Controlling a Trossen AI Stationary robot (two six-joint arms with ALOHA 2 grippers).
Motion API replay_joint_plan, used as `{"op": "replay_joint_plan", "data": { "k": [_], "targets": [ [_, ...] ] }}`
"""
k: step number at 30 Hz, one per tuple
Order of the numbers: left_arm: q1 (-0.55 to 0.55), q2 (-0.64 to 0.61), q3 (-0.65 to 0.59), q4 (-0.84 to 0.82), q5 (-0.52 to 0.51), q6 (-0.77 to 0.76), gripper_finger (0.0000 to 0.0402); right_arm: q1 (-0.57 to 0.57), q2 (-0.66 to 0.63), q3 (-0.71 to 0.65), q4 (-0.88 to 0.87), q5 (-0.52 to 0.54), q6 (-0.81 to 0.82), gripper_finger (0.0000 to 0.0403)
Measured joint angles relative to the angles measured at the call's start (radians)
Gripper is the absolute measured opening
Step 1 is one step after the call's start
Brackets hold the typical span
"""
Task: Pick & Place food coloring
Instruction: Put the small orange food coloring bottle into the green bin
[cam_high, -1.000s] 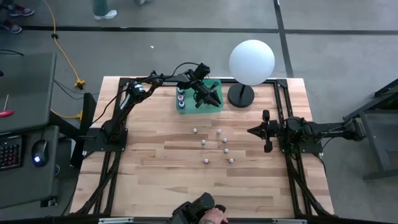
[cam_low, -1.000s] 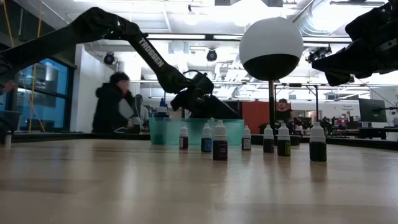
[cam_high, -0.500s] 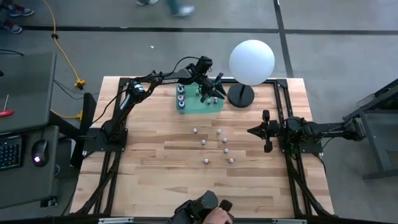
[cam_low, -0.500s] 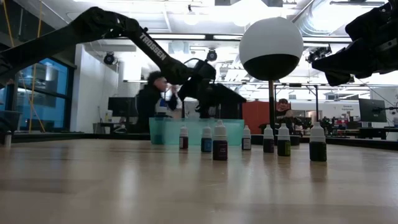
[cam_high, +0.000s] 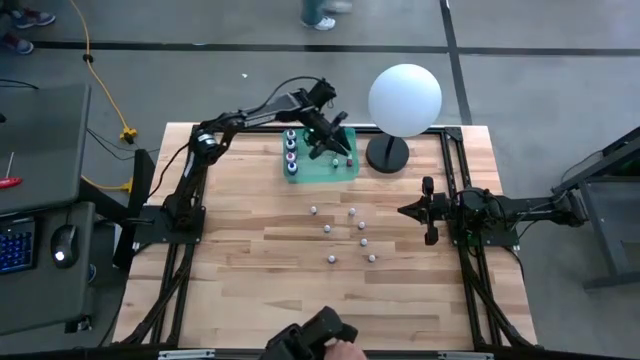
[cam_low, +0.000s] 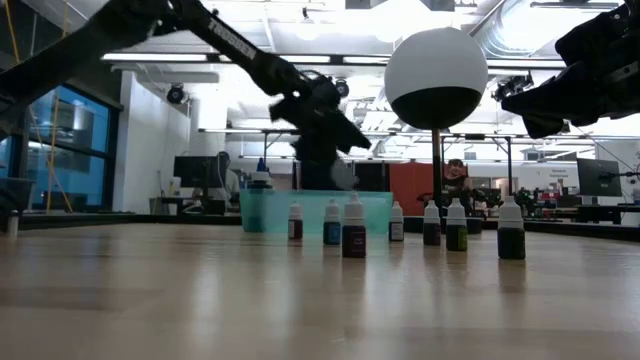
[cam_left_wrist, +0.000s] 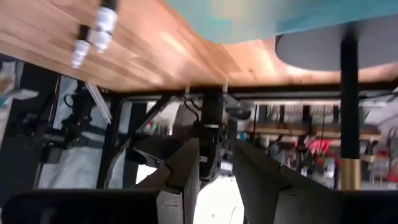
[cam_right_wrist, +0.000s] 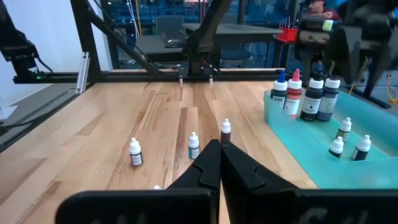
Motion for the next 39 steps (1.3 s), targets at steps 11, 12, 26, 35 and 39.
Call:
{"op": "replay_joint_plan", "data": {
  "k": [11,12,26,35,39],
  "targets": [
    [-0.016,-0.165,0.0,-0.519,-0.215,0.106,0.0095,0.0,0.0,0.0,0.0,0.0,0.0,0.0],
    [-0.018,-0.18,0.0,-0.588,-0.244,0.119,0.0095,0.0,0.0,0.0,0.0,0.0,0.0,0.0],
    [-0.065,-0.32,-0.017,-1.009,-0.76,0.077,0.0095,0.0,0.0,0.0,0.0,0.0,0.0,0.0],
    [-0.122,-0.319,-0.078,-1.005,-0.988,0.1,0.0095,0.0,0.0,0.0,0.0,0.0,0.0,0.0],
    [-0.138,-0.319,-0.113,-1.006,-1.064,0.096,0.0095,0.0,0.0,0.0,0.0,0.0,0.0,0.0]
  ]
}}
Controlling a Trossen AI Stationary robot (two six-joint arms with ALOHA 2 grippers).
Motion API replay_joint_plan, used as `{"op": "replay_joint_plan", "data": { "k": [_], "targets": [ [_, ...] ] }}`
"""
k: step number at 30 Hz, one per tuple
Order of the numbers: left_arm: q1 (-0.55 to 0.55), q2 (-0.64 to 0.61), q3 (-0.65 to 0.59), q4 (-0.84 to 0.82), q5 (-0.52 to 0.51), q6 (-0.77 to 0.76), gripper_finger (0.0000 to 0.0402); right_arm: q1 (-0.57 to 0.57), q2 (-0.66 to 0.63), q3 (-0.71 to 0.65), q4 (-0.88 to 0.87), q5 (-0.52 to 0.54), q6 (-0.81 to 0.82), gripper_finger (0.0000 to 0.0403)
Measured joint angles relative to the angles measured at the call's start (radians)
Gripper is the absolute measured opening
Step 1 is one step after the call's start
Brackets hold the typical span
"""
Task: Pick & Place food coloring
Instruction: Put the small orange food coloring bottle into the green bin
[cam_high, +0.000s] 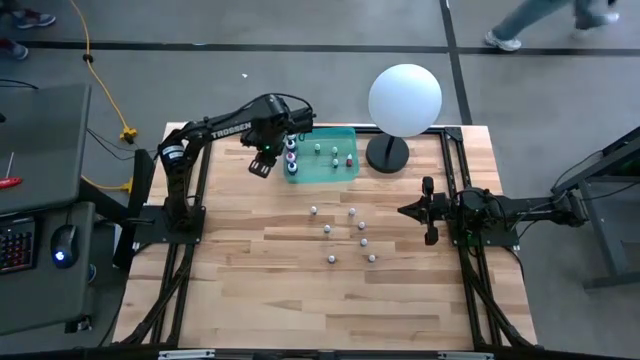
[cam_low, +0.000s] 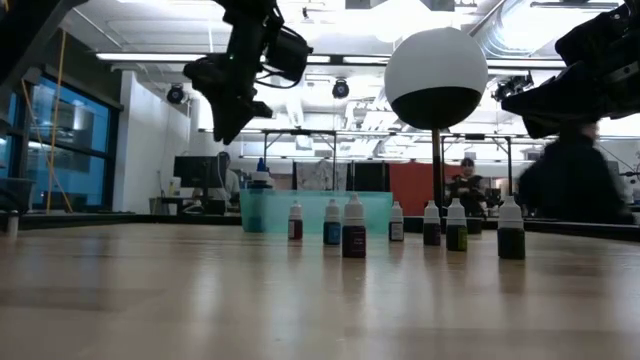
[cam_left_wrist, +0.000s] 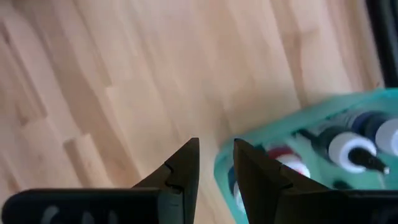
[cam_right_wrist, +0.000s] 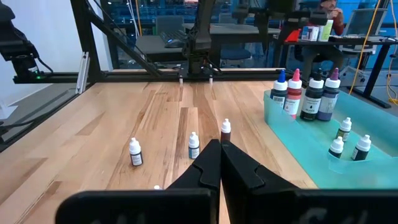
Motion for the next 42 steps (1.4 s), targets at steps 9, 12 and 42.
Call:
{"op": "replay_joint_plan", "data": {
  "k": [9,12,42],
  "targets": [
    [-0.068,-0.014,-0.086,-0.002,-0.046,-0.018,0.0095,0.0,0.0,0.0,0.0,0.0,0.0,0.0],
    [-0.114,-0.014,-0.086,-0.001,-0.047,0.027,0.0095,0.0,0.0,0.0,0.0,0.0,0.0,0.0],
    [-0.42,-0.013,-0.031,0.316,-0.364,0.854,0.0095,0.0,0.0,0.0,0.0,0.0,0.0,0.0]
  ]
}}
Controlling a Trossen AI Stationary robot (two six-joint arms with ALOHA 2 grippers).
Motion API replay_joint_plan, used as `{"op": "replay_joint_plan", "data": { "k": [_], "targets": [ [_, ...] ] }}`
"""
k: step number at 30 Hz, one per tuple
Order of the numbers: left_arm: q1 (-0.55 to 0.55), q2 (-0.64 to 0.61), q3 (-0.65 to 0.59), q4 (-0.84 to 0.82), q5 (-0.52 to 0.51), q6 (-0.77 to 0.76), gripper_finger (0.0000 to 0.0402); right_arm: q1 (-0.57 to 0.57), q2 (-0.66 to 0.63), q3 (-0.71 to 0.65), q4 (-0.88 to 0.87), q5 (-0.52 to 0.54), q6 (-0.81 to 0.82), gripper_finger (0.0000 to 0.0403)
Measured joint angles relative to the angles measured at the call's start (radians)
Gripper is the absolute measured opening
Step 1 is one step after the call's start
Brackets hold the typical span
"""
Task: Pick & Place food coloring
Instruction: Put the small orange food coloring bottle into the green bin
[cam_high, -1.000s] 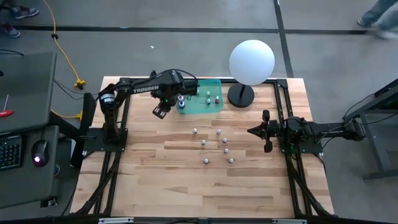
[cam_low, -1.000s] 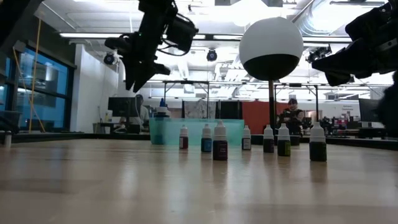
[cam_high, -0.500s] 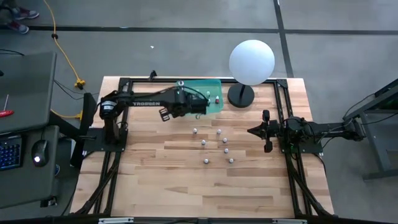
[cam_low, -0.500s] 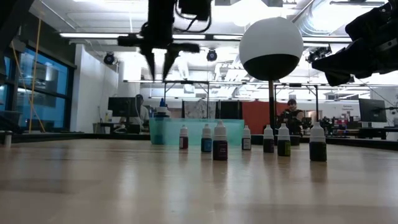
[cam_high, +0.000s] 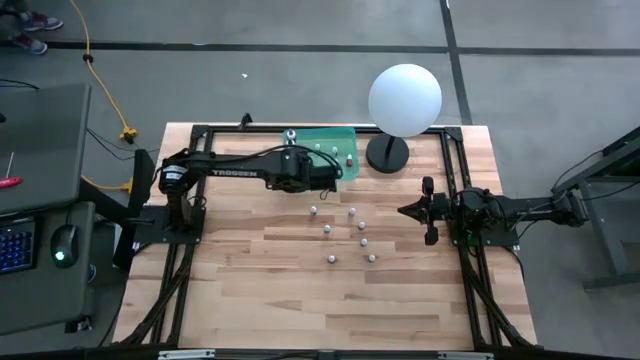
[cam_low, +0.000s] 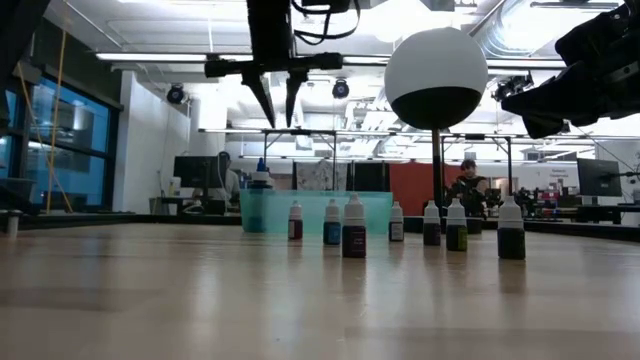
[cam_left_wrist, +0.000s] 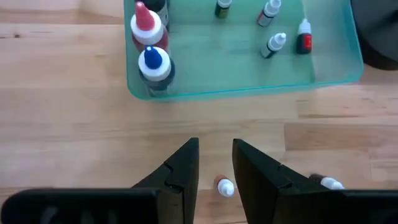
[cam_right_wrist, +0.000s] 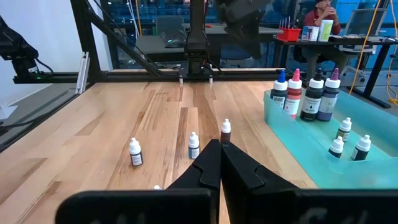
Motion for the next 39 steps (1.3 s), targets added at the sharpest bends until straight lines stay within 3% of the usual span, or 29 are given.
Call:
{"op": "replay_joint_plan", "data": {
  "k": [6,19,25,34,39],
  "targets": [
    [-0.001,0.0,0.0,0.01,0.088,-0.001,0.0095,0.0,0.0,0.0,0.0,0.0,0.0,0.0],
    [0.0,0.0,0.0,0.098,0.162,0.026,0.0095,0.0,0.0,0.0,0.0,0.0,0.0,0.0],
    [0.0,0.0,0.0,0.11,0.163,0.119,0.0095,0.0,0.0,0.0,0.0,0.0,0.0,0.0],
    [0.0,0.0,0.0,0.11,0.213,0.418,0.0095,0.0,0.0,0.0,0.0,0.0,0.0,0.0],
    [0.0,0.0,0.0,0.119,0.211,0.475,0.0094,0.0,0.0,0.0,0.0,0.0,0.0,0.0]
  ]
}}
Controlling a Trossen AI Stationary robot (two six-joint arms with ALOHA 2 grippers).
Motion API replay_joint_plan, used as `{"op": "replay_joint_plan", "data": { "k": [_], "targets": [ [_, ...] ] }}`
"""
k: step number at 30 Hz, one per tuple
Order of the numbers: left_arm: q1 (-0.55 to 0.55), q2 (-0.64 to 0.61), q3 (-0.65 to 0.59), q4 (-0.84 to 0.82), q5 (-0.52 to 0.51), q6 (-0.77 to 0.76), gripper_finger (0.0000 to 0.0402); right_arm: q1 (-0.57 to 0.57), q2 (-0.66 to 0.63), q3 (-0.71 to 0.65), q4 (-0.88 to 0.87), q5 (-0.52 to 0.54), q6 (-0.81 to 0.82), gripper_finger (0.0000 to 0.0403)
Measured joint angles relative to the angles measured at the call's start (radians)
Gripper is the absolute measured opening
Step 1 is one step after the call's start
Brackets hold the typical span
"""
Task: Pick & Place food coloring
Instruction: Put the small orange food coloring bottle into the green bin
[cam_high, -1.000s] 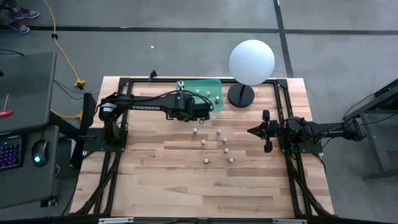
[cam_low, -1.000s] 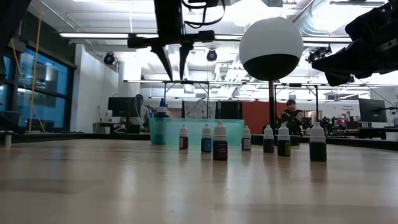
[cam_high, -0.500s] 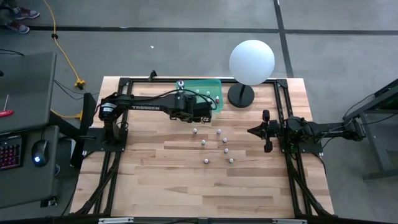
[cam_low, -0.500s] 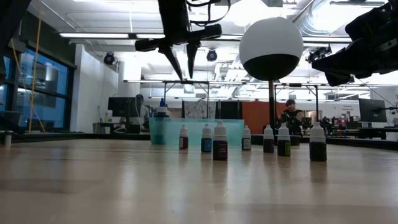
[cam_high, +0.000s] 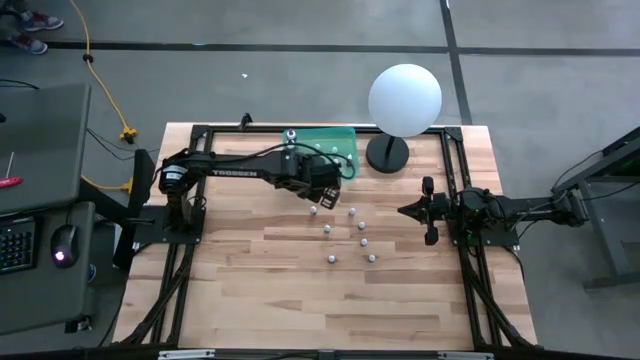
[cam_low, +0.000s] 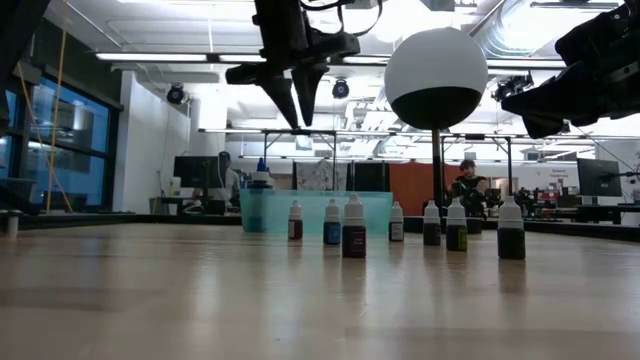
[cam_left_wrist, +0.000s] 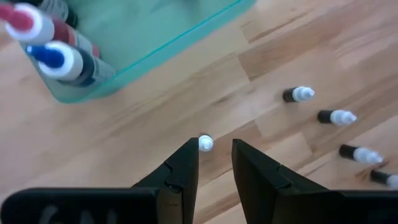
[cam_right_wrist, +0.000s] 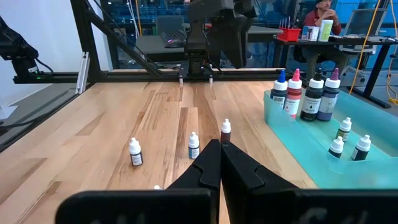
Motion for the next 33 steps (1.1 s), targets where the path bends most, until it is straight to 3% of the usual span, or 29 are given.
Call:
{"op": "replay_joint_plan", "data": {
  "k": [5,13,18,28,33],
  "targets": [
    [0.0,0.0,0.0,0.03,-0.009,0.149,0.0095,0.0,0.0,0.0,0.0,0.0,0.0,0.0],
    [0.0,0.0,0.0,0.104,0.076,0.291,0.0095,0.0,0.0,0.0,0.0,0.0,0.0,0.0],
    [0.0,0.0,0.0,0.116,0.043,0.324,0.0095,0.0,0.0,0.0,0.0,0.0,0.0,0.0],
    [0.0,0.013,-0.005,0.015,0.233,0.62,0.0094,0.0,0.0,0.0,0.0,0.0,0.0,0.0],
    [-0.007,0.017,-0.054,0.007,0.209,0.798,0.0094,0.0,0.0,0.0,0.0,0.0,0.0,0.0]
  ]
}}
